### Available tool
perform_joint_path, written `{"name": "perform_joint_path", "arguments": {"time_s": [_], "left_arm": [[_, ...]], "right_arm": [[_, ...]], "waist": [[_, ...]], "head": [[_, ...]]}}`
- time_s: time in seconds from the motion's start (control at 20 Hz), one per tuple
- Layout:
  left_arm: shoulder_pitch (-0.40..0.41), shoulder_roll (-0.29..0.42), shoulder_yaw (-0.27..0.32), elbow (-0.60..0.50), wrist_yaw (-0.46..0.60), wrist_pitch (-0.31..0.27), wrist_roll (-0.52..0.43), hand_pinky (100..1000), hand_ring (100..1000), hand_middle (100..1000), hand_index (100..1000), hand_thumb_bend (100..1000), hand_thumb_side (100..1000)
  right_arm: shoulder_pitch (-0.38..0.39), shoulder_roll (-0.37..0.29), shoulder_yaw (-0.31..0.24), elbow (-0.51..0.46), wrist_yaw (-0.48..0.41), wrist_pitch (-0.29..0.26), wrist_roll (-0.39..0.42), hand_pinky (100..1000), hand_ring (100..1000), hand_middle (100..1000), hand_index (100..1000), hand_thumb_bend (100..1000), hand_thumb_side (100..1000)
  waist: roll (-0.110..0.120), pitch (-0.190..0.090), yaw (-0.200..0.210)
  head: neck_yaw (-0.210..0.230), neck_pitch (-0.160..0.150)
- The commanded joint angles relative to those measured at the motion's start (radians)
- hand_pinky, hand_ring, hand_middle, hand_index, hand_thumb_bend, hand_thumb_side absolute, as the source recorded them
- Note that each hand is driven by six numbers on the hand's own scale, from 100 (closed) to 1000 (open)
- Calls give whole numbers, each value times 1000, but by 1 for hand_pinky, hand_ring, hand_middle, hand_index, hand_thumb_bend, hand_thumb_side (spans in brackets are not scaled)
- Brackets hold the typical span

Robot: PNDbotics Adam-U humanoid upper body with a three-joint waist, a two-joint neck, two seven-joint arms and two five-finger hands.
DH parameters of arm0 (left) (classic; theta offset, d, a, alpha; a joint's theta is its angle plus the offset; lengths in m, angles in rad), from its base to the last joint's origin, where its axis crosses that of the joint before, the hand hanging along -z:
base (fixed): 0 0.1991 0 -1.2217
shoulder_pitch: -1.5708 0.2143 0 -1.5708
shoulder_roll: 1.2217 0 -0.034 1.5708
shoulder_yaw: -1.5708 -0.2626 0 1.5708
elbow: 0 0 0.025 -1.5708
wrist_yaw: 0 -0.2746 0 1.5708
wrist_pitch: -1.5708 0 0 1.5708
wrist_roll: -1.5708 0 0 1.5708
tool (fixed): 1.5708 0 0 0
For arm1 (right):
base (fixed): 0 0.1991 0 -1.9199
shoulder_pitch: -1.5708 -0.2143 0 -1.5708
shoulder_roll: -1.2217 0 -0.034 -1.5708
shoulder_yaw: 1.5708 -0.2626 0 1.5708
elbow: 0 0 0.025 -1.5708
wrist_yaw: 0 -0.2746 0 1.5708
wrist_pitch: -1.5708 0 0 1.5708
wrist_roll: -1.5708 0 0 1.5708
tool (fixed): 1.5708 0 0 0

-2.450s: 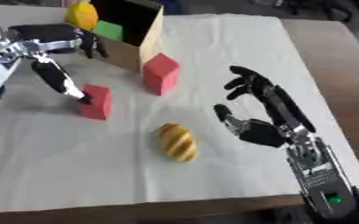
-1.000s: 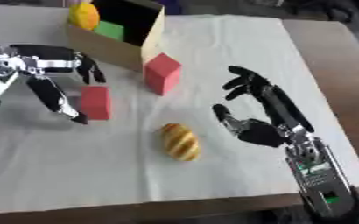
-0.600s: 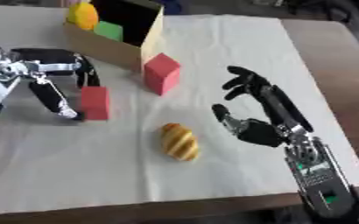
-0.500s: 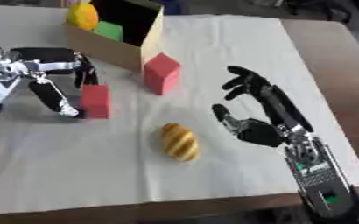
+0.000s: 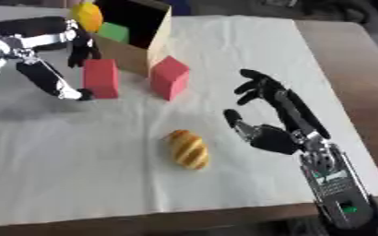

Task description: Pick up objects on the table and place them in the box.

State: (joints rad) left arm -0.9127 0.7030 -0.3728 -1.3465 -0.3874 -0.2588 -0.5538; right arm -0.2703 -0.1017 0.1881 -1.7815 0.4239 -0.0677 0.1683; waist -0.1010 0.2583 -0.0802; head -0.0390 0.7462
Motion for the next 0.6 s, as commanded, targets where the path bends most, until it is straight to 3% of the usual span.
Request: {"name": "perform_joint_path", "arguments": {"time_s": [0.05, 0.2, 0.6], "left_arm": [[-53, 8, 42, 19, -14, 31, 66, 680, 411, 391, 548, 465, 167], [-107, -53, 71, 114, -106, 44, 156, 687, 446, 410, 565, 486, 166], [-193, -239, 177, 370, -424, 11, 370, 704, 494, 449, 604, 527, 191]], "right_arm": [[-10, -15, -4, -7, 2, -1, -2, 842, 646, 677, 927, 326, 398], [-8, -13, -1, -7, 0, -2, 1, 842, 646, 677, 927, 327, 397], [-6, -5, 14, -5, -8, -6, 16, 842, 645, 676, 927, 327, 397]], "waist": [[10, -30, -2], [9, -34, -6], [3, -39, -34]], "head": [[-4, -8], [2, -5], [28, 3]]}}
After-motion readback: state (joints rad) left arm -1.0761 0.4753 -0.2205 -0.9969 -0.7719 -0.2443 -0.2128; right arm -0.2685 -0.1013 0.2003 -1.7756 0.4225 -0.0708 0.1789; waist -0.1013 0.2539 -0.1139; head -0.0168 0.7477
